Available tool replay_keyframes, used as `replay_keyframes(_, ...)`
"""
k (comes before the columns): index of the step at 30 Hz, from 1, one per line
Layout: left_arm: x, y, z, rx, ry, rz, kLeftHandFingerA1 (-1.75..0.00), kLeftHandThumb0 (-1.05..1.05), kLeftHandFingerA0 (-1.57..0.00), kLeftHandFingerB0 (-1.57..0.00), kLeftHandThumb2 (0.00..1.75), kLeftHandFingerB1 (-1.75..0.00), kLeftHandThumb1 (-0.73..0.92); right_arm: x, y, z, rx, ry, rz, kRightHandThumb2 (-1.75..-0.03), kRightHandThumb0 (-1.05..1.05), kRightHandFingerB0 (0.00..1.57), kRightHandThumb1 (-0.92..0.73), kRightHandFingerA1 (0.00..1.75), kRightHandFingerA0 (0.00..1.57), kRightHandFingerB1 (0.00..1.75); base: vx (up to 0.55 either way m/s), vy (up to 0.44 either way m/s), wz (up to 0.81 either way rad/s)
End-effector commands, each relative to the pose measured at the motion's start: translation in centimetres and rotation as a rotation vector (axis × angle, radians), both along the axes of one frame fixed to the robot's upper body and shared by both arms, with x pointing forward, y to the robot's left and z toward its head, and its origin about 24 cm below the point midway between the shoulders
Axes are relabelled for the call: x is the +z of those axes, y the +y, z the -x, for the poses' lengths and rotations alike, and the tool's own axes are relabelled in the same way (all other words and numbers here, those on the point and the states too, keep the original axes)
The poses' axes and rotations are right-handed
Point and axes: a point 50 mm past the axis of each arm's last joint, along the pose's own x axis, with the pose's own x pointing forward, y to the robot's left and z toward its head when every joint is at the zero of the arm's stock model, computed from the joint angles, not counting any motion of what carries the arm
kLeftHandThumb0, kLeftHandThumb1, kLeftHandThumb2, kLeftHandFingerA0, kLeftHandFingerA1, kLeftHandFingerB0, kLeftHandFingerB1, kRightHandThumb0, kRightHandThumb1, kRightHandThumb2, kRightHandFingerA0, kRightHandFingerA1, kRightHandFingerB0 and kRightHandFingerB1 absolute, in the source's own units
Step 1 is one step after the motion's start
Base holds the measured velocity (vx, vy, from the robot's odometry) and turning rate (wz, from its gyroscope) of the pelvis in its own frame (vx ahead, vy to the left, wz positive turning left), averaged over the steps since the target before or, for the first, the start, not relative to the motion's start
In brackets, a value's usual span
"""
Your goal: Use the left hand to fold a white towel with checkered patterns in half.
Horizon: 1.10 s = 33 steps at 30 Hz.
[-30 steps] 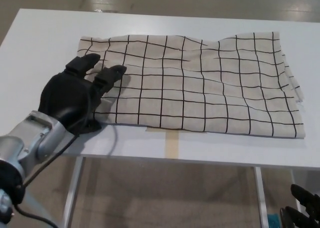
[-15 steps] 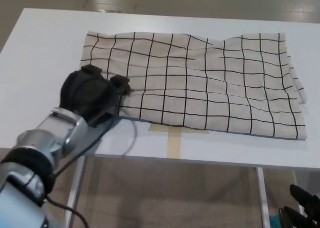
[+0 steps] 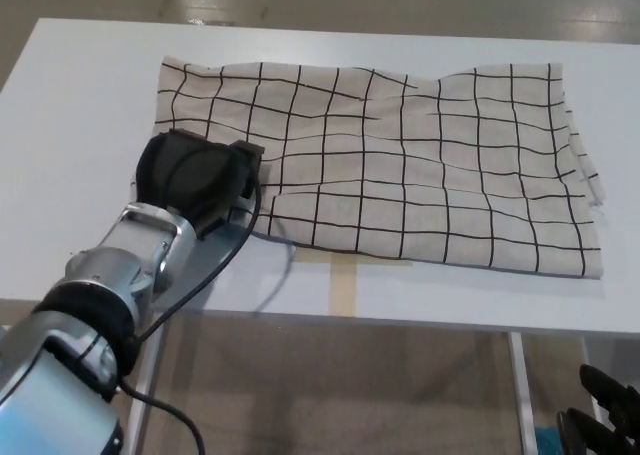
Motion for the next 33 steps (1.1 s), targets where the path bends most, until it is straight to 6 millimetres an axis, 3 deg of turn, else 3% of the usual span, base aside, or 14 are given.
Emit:
replay_keyframes(1, 1.3, 2.2, -0.2, 0.026, -0.038, 0.019, -1.75, -0.21, -0.76, -0.57, 0.56, -1.71, 0.64, -0.2, -0.3, 0.6, -0.024, 0.003, -0.011, -0.61, -0.48, 0.46, -0.68, 0.42, 0.48, 0.38, 0.0, 0.0, 0.0)
replay_keyframes(6, 3.6, 4.0, -0.7, 0.042, -0.129, 0.021, -1.75, -0.23, -0.8, -0.59, 0.56, -1.74, 0.65, -0.2, -0.2, 0.6, -0.022, 0.006, -0.016, -0.61, -0.48, 0.46, -0.68, 0.43, 0.49, 0.38, 0.0, 0.0, 0.0)
replay_keyframes(7, 6.0, 5.5, -1.0, 0.057, -0.229, 0.021, -1.42, -0.3, -1.14, -0.94, 0.8, -1.31, 0.46, -0.2, -0.2, 0.6, -0.02, 0.007, -0.015, -0.61, -0.48, 0.46, -0.68, 0.44, 0.5, 0.38, 0.0, 0.0, 0.0)
replay_keyframes(9, 7.5, 6.3, -1.0, 0.054, -0.291, 0.026, -1.42, -0.3, -1.14, -0.94, 0.8, -1.31, 0.46, -0.1, -0.2, 0.5, -0.021, 0.007, -0.017, -0.61, -0.48, 0.46, -0.68, 0.44, 0.5, 0.38, 0.0, 0.0, 0.0)
replay_keyframes(10, 8.3, 6.6, -1.1, 0.048, -0.328, 0.027, -1.75, -0.23, -0.81, -0.62, 0.56, -1.74, 0.63, -0.1, -0.3, 0.5, -0.022, 0.006, -0.015, -0.61, -0.48, 0.47, -0.68, 0.44, 0.5, 0.38, 0.0, 0.0, 0.0)
replay_keyframes(19, 13.7, 7.7, -1.1, 0.01, -0.55, -0.039, -1.75, -0.22, -0.83, -0.65, 0.56, -1.72, 0.62, 0.3, -0.5, 0.0, -0.006, -0.012, 0.027, -0.61, -0.48, 0.51, -0.68, 0.45, 0.5, 0.39, 0.0, 0.0, 0.0)
replay_keyframes(22, 15.2, 6.8, -1.4, -0.044, -0.574, -0.09, -1.75, -0.25, -0.86, -0.67, 0.56, -1.71, 0.58, 0.1, -0.4, 0.2, -0.014, -0.014, 0.021, -0.61, -0.49, 0.54, -0.68, 0.44, 0.51, 0.4, 0.0, 0.0, 0.0)
replay_keyframes(23, 15.5, 6.3, -1.4, -0.075, -0.585, -0.101, -1.42, -0.31, -1.2, -1.02, 0.77, -1.3, 0.38, 0.1, -0.4, 0.2, -0.017, -0.017, 0.017, -0.61, -0.49, 0.55, -0.68, 0.44, 0.52, 0.41, 0.0, 0.0, 0.0)
replay_keyframes(24, 15.8, 5.8, -1.4, -0.109, -0.589, -0.113, -1.41, -0.32, -1.22, -1.02, 0.8, -1.2, 0.4, 0.1, -0.4, 0.2, -0.017, -0.022, 0.017, -0.61, -0.49, 0.56, -0.68, 0.43, 0.52, 0.41, 0.0, 0.0, 0.0)
replay_keyframes(26, 15.9, 5.1, -1.5, -0.145, -0.595, -0.137, -1.43, -0.32, -1.22, -1.01, 0.77, -1.3, 0.38, 0.1, -0.4, 0.2, -0.018, -0.023, 0.013, -0.61, -0.48, 0.57, -0.68, 0.42, 0.53, 0.42, 0.0, 0.0, 0.0)
replay_keyframes(27, 16.1, 4.0, -1.6, -0.202, -0.604, -0.182, -1.75, -0.29, -0.89, -0.77, 0.58, -1.62, 0.56, 0.1, -0.4, 0.2, -0.019, -0.024, 0.01, -0.61, -0.48, 0.58, -0.68, 0.42, 0.52, 0.42, 0.0, 0.0, 0.0)
replay_keyframes(31, 16.3, 0.7, -1.6, -0.389, -0.619, -0.331, -1.74, -0.3, -0.91, -0.8, 0.57, -1.58, 0.52, 0.2, -0.3, 0.0, -0.025, -0.03, 0.0, -0.61, -0.48, 0.61, -0.68, 0.43, 0.53, 0.43, 0.0, 0.0, 0.0)
replay_keyframes(32, 16.2, -0.8, -1.5, -0.476, -0.622, -0.39, -1.71, -0.36, -0.91, -0.96, 0.56, -1.31, 0.48, 0.3, -0.2, -0.1, -0.027, -0.037, -0.008, -0.61, -0.48, 0.62, -0.67, 0.43, 0.54, 0.44, 0.0, 0.0, 0.0)
replay_keyframes(33, 16.2, -0.8, -1.5, -0.476, -0.622, -0.39, -1.71, -0.36, -0.91, -0.96, 0.56, -1.31, 0.48, 0.3, -0.2, -0.1, -0.027, -0.037, -0.008, -0.61, -0.48, 0.62, -0.67, 0.43, 0.54, 0.44, 0.0, 0.0, 0.0)
